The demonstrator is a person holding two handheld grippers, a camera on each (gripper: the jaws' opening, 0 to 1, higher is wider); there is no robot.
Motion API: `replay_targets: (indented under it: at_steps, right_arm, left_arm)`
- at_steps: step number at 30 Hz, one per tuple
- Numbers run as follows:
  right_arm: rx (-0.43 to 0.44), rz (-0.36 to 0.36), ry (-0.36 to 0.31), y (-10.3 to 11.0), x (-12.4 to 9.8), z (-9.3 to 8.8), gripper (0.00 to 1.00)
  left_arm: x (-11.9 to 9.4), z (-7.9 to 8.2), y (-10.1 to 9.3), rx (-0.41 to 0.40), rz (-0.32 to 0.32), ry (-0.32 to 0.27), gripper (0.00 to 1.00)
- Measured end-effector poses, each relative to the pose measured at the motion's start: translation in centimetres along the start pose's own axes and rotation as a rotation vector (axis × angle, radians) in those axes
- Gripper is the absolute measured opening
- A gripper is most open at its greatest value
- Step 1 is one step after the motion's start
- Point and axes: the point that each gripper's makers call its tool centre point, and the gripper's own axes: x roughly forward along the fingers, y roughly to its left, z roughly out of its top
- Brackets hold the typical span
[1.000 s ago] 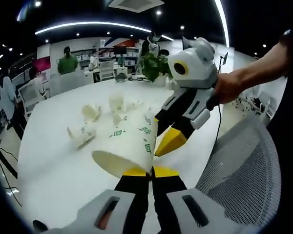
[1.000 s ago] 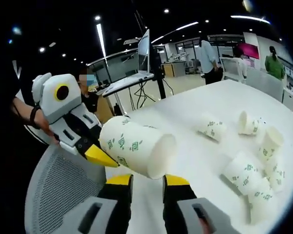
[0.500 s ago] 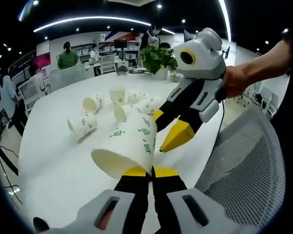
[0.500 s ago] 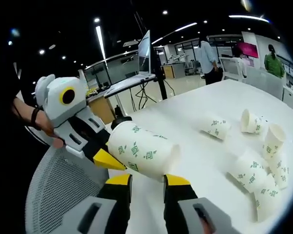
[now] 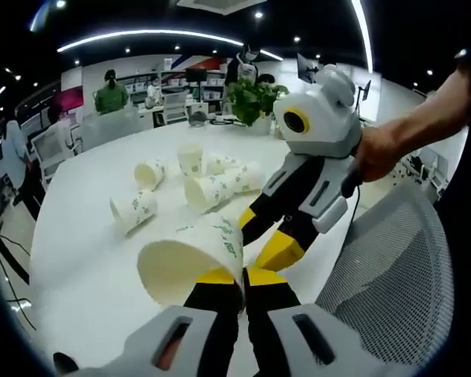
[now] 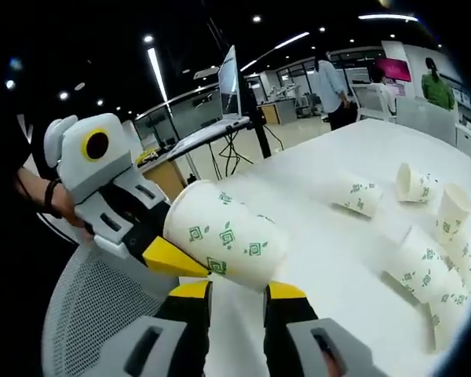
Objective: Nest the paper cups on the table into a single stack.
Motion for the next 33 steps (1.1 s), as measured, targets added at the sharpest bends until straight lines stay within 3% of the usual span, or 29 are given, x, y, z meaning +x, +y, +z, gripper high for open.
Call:
replay_targets:
  at_steps: [7, 11, 22, 27, 33]
  right_arm:
    - [0.005, -0.029, 0.017, -0.1, -0.1, -1.0, 0.26]
    - [0.003, -0.093, 0.034, -1.4, -0.7, -2.1, 0.38]
    - [0.018, -0.296, -0.048, -3.7, -4.4, -2.4, 0.72]
    - [0.023, -0.378, -0.101, -3.9, -6.9, -2.0, 0.78]
    - [0.031, -0.425, -0.133, -3.3, -8.9, -1.7, 0.79]
  left_arm:
    - [0.4, -0.1, 0.3, 0.022, 0.022, 0.033, 0.00]
    - [0.8, -0.2, 0.6, 0.027, 0.024, 0.050, 0.00]
    - [2.5, 0.1, 1.2, 0.035, 0.008, 0.101, 0.00]
    - [3.5, -0.2, 1.7, 0.054, 0.002, 0.139, 0.00]
    - [4.6, -0.3, 2.2, 0.067, -0.002, 0.183, 0.00]
